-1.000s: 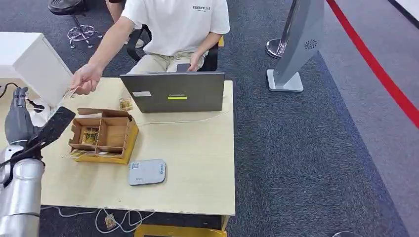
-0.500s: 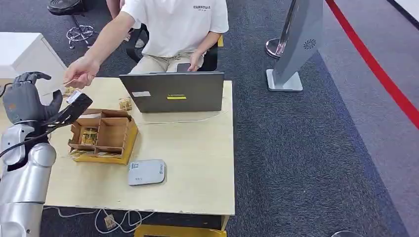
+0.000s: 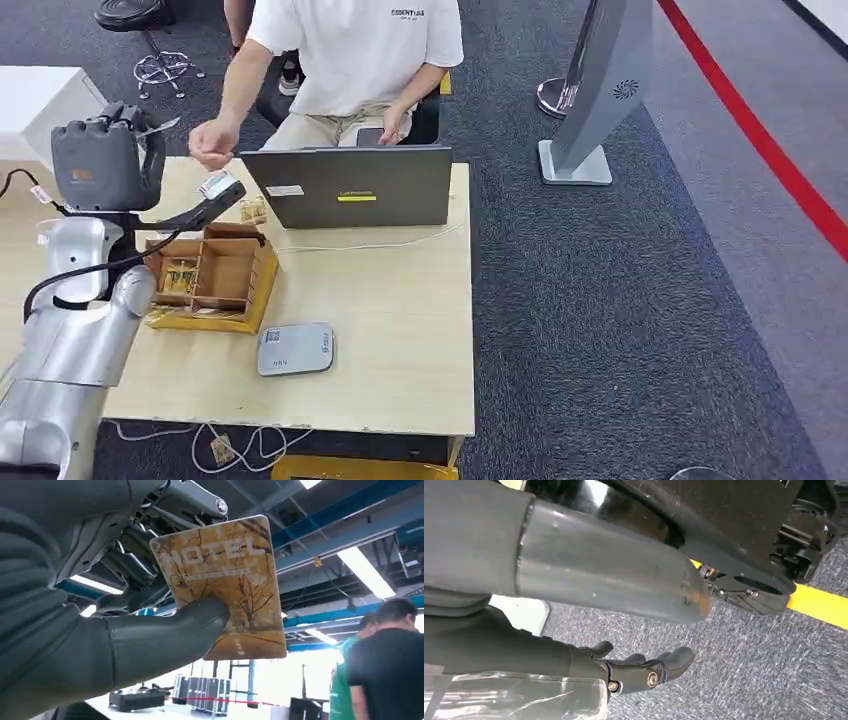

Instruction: Pass the card to the sensor for recognition and then transmit it.

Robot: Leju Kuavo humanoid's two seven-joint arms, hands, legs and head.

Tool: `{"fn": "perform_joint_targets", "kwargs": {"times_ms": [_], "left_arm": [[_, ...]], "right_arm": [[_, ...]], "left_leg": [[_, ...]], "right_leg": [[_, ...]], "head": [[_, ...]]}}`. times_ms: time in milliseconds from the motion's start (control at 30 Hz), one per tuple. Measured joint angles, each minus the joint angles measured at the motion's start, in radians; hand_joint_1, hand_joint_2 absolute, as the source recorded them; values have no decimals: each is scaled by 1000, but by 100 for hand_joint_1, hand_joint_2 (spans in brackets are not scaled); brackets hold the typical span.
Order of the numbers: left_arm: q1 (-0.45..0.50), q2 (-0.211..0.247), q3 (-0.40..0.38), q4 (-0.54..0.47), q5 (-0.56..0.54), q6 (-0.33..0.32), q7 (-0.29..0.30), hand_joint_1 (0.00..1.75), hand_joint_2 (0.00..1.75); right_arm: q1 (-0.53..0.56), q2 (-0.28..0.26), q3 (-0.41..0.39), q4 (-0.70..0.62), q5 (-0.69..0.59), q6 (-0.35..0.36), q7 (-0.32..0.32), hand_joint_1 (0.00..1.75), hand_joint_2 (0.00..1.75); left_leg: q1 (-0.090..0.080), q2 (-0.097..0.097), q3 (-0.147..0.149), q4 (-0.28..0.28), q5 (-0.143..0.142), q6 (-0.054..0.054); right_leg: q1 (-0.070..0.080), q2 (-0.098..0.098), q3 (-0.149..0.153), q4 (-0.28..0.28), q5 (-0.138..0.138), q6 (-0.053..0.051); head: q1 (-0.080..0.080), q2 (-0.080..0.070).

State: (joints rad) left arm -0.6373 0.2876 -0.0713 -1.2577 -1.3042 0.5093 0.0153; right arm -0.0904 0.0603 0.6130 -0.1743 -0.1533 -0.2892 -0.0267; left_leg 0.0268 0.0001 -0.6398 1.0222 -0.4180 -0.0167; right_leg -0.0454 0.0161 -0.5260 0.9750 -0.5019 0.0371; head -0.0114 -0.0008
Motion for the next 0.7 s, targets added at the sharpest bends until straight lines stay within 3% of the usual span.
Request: {"fn": "perform_joint_targets", "kwargs": {"times_ms": [267,433,700], "left_arm": [[43,-27,-53,-47,-5,10,5,175,175],[157,-40,-88,-153,-16,-15,13,175,175],[333,-29,-148,-262,-58,-200,82,175,175]], "right_arm": [[0,2,8,0,3,-10,2,0,0],[7,5,8,0,-4,-21,-2,0,0],[23,10,8,1,-27,-35,-10,0,0]], "left_leg": [[0,0,0,0,0,0],[0,0,0,0,0,0],[0,0,-1,0,-1,0]], "right_leg": [[0,0,0,0,0,0],[0,0,0,0,0,0],[0,0,-2,0,-1,0]], "head": [[0,0],[0,0],[0,0]]}}
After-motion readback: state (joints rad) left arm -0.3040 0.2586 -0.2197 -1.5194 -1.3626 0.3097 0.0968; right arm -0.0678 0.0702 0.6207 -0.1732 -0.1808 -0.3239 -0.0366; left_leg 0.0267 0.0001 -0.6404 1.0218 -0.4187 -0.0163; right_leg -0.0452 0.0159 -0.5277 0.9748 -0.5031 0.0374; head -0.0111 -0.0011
